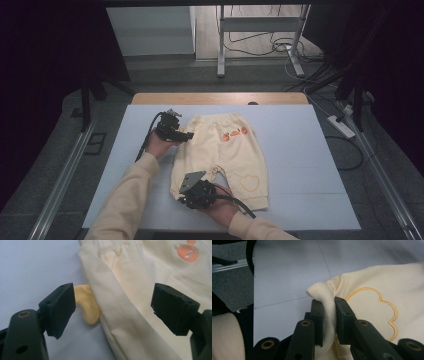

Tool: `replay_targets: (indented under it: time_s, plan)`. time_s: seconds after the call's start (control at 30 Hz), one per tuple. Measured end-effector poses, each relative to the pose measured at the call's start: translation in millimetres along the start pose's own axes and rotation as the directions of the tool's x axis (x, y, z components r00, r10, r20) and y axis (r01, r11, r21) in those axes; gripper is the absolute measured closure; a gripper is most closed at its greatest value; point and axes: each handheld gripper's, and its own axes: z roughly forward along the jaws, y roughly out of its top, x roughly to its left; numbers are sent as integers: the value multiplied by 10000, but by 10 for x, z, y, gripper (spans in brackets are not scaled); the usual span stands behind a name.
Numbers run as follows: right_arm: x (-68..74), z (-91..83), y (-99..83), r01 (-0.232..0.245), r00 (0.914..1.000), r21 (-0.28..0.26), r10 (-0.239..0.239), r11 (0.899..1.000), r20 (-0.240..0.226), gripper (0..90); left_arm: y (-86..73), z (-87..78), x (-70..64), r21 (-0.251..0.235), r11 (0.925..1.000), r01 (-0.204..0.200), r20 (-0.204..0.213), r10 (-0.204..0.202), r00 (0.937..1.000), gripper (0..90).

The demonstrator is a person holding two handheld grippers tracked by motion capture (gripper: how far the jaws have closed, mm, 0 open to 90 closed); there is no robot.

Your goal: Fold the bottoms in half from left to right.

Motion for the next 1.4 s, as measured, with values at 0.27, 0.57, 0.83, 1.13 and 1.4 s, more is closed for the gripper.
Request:
replay_targets:
  time_s: [0.27,0.57,0.83,1.13,1.4]
  plan:
    - [-1,0,-2,-23,10000,-1,23,10000,-27,777,-32,100,66,263,9994,220,-52,-219,9997,214]
    - [-5,-10,-3,-44,10000,-36,43,10000,-35,778,-39,210,80,446,9985,310,17,-312,9995,237]
    - [-2,-13,-6,-87,10000,9,87,10000,-14,777,-70,273,107,699,9969,358,267,-377,9989,355]
    - [-6,-8,-14,-138,9999,0,138,9999,-90,777,-81,278,122,762,9962,424,833,-488,9953,634]
    - [-5,-18,-14,-41,10000,119,41,9999,-25,778,-67,264,88,811,9964,256,1000,-337,9944,801]
